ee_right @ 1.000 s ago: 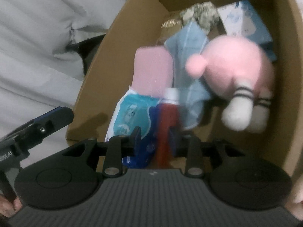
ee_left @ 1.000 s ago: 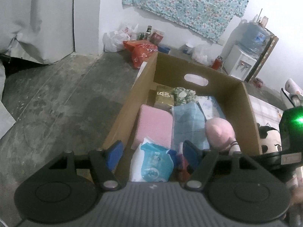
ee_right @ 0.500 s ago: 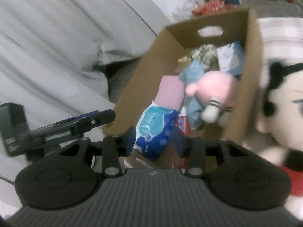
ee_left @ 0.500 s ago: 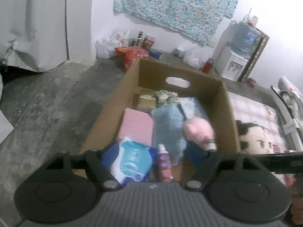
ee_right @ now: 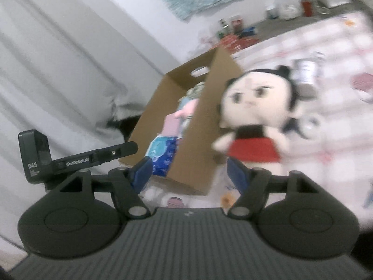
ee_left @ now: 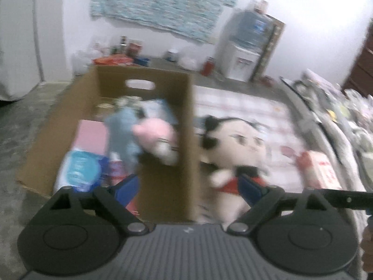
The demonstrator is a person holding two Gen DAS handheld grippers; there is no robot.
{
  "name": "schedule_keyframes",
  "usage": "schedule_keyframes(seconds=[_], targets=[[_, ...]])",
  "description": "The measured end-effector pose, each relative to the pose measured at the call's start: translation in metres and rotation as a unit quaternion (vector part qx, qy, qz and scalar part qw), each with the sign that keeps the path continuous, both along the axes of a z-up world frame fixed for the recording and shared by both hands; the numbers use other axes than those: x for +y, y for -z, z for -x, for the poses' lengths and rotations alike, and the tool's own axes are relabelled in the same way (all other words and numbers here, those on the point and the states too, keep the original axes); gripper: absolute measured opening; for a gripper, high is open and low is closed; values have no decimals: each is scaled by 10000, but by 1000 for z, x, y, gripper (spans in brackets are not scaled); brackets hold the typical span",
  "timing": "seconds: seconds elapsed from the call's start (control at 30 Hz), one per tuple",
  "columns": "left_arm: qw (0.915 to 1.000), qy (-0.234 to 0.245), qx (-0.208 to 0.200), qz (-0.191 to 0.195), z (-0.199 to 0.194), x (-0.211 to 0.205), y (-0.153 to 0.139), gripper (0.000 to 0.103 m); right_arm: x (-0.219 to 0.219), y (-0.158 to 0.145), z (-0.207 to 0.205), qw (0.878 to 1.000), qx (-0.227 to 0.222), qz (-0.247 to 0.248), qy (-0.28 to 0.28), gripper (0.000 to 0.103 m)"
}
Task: Organize soft objects
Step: 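Move both open grippers back over the mattress toward the tape roll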
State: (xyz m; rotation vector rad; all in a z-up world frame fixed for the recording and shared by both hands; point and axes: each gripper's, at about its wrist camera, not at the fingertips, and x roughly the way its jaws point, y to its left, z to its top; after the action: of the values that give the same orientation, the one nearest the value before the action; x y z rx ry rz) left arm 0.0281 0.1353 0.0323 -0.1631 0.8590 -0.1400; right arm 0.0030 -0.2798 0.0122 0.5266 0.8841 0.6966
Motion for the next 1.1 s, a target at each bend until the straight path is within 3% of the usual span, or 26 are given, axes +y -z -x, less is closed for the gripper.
schedule_keyframes(seconds=[0.17, 0.37, 0.43, 0.53, 0.67, 0.83, 0.87, 1.1], targets=[[9987, 503, -29, -31, -1, -57, 1, 93, -54, 11, 17, 9984, -78, -208, 517, 71], [9902, 1311, -249, -408, -5, -131, 8, 93, -100, 27, 7, 9943, -262, -254, 1001, 71], [9857, 1560, -306, -560, -11, -155, 16, 93, -107, 36, -1, 9936, -256, -178, 1087, 67], [9772, 1895, -402, -869, -22, -186, 29, 93, -114, 54, -21, 9934, -155, 57, 1134, 54], [9655, 2190, -392, -1350, -40, -221, 55, 89, -114, 75, -52, 9941, -59, 373, 1015, 39], [9573, 2378, -208, -1628, -59, -238, 84, 67, -101, 101, -93, 9947, 87, 754, 691, 23], [9564, 2398, -169, -1659, -62, -240, 89, 63, -98, 105, -100, 9946, 102, 830, 619, 22], [9520, 2481, -50, -1794, -76, -239, 104, 61, -66, 132, -143, 9918, 142, 1267, -3, 22]])
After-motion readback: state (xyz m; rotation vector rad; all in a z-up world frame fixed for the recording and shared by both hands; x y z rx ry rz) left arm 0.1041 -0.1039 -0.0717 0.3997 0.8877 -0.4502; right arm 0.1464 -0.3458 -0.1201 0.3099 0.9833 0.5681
